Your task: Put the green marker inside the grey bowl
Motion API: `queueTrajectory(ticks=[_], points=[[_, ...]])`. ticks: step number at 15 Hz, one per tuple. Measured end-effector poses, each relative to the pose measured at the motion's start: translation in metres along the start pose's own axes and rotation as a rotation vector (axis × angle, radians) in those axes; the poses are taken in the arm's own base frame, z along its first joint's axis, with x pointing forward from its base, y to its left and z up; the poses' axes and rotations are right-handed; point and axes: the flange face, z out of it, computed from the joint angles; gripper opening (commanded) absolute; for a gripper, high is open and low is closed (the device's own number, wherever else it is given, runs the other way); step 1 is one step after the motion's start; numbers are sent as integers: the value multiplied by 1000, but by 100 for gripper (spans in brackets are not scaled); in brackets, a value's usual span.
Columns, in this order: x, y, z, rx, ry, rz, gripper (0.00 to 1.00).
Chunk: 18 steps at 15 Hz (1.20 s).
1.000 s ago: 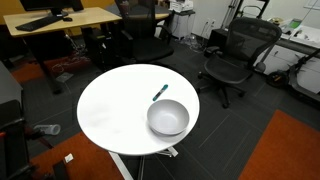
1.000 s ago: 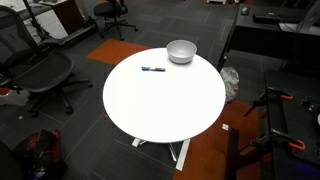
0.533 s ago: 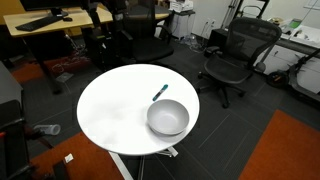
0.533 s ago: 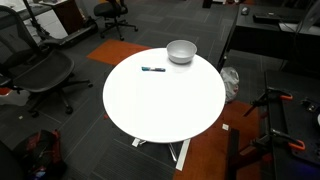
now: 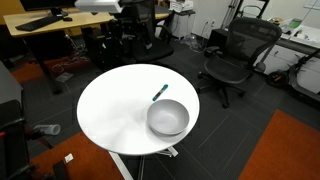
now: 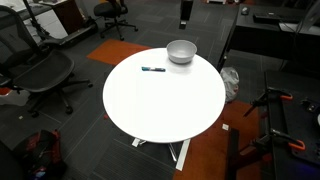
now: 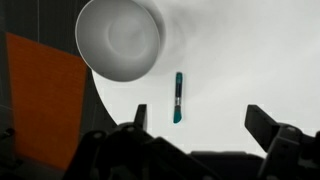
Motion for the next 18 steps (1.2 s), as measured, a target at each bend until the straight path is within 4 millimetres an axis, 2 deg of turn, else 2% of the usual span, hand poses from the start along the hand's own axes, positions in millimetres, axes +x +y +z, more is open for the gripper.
queueTrajectory(ticks=[6,12,18], points=[[28,14,67,-5,49,-18,100],[57,18,113,57,64,-66,100],[68,20,159,95,50,-73,100]])
